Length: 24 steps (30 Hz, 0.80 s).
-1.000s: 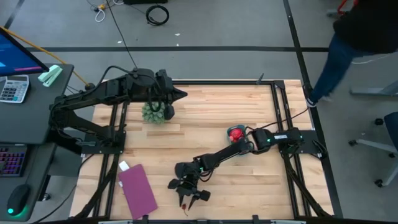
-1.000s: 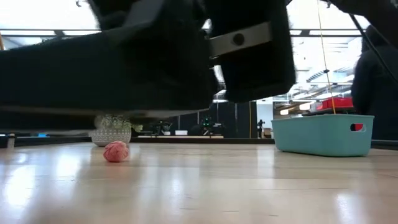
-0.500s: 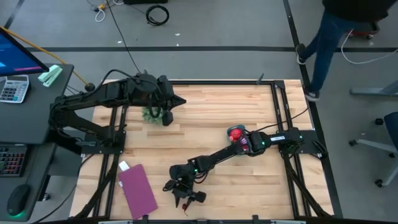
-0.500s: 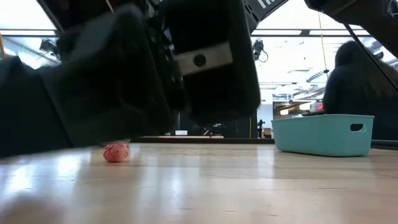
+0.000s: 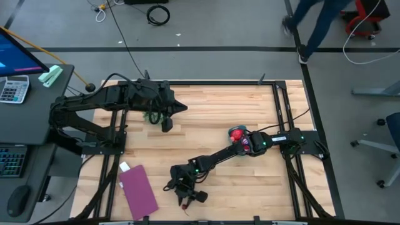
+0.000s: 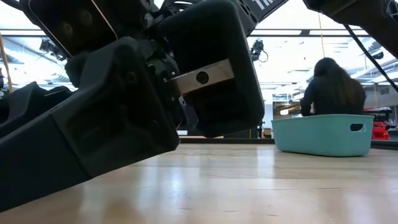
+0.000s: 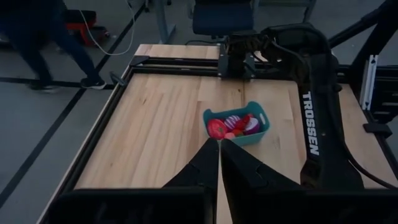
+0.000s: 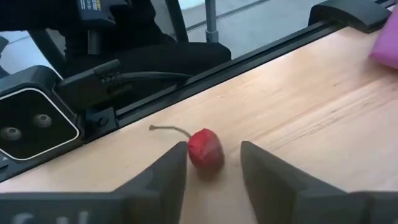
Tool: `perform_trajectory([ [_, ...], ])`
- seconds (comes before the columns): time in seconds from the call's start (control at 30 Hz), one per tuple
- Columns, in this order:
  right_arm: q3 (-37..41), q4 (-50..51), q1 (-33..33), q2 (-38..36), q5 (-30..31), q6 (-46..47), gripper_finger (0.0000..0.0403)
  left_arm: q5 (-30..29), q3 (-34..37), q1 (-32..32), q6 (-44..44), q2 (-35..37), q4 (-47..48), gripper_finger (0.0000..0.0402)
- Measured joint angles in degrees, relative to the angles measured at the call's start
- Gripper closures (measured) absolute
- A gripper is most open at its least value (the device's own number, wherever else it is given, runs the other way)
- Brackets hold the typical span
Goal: Pick and placing Produce into tupperware
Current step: Put the cherry in the basket
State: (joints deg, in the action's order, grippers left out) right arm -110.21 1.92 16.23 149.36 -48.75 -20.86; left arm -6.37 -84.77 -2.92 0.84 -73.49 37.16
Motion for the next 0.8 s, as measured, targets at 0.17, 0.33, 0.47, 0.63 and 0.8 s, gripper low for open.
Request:
perform_trajectory([
  [0.17,0.0,0.3,-0.04,0.0,-0.73,0.02,0.0319,0.0,0.0,0.0,-0.02,0.0,0.01,0.0384],
  [0.33,0.0,0.32,-0.41,0.0,-1.38,0.04,0.0361,0.0,0.0,0.02,-0.11,0.0,0.0,0.0392],
  [0.47,0.0,0.47,-1.04,-0.1,-1.74,0.07,0.0358,0.0,0.0,0.0,-0.19,0.0,-0.01,0.0391],
  [0.63,0.09,4.34,-2.76,-2.38,1.08,0.39,0.0358,0.0,0.0,0.0,-2.07,0.0,0.07,0.0378],
  [0.8,0.04,18.66,-3.74,-10.0,10.62,0.43,0.036,-0.02,0.0,-0.15,-4.55,0.0,0.38,0.0377],
])
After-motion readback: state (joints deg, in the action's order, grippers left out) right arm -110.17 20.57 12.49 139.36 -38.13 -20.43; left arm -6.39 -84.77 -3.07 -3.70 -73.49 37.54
